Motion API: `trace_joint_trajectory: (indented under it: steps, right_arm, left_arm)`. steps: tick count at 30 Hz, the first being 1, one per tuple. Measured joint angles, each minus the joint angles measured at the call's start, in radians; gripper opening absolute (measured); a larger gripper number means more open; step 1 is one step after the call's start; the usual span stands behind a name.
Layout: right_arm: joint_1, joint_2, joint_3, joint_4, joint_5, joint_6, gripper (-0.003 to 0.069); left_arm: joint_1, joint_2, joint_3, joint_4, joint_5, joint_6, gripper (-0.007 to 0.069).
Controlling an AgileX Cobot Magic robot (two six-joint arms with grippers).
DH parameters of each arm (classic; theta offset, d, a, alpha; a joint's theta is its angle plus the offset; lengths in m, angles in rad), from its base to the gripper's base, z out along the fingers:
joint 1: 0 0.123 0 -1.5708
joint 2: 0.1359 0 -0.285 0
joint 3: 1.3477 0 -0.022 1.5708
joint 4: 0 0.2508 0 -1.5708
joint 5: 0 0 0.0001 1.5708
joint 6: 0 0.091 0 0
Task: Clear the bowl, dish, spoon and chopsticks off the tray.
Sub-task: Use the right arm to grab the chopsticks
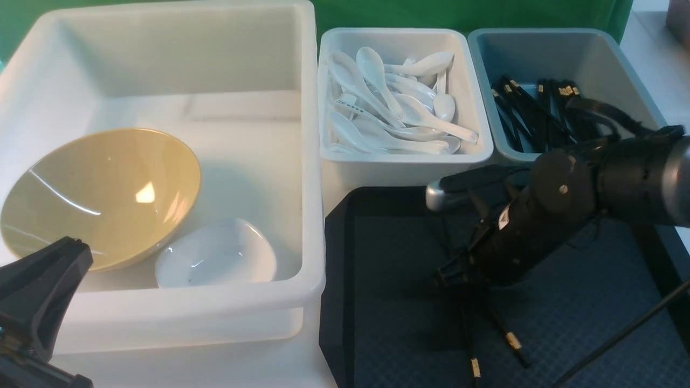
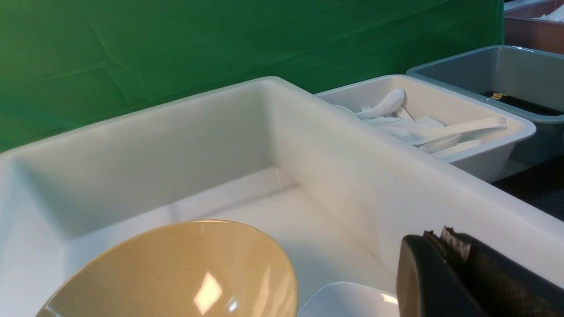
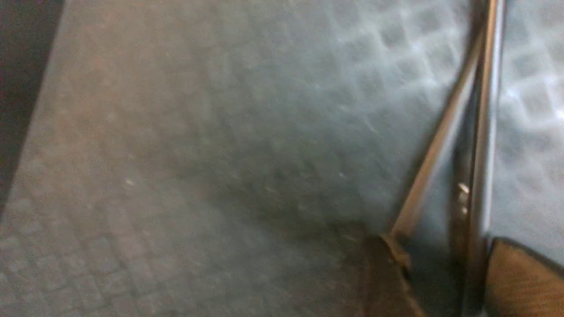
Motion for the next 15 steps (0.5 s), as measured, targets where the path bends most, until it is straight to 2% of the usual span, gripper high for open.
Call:
trace_joint_trajectory:
  steps: [2,7,10,15]
  right_arm:
    - [0.02,0.001,-0.004,-0.074,0.011,-0.001,0.0236]
    - [0.027,-0.012,-0.019,-0.143,0.057,-0.001,0.0115]
    - [0.027,-0.036,-0.007,-0.166,0.103,-0.004,0.0087]
    - [0.027,-0.145,0.006,-0.178,0.159,-0.041,0.0085]
  left_arm:
    - [0.0,0.0,0.0,0.0,-0.001,0.0,-0.0008]
    - [0.0,0.0,0.0,0.0,0.0,0.0,-0.0008]
    - [0.0,0.0,0.0,0.0,0.0,0.0,-0.0008]
    - [0.0,0.0,0.0,0.0,0.011,0.0,-0.0008]
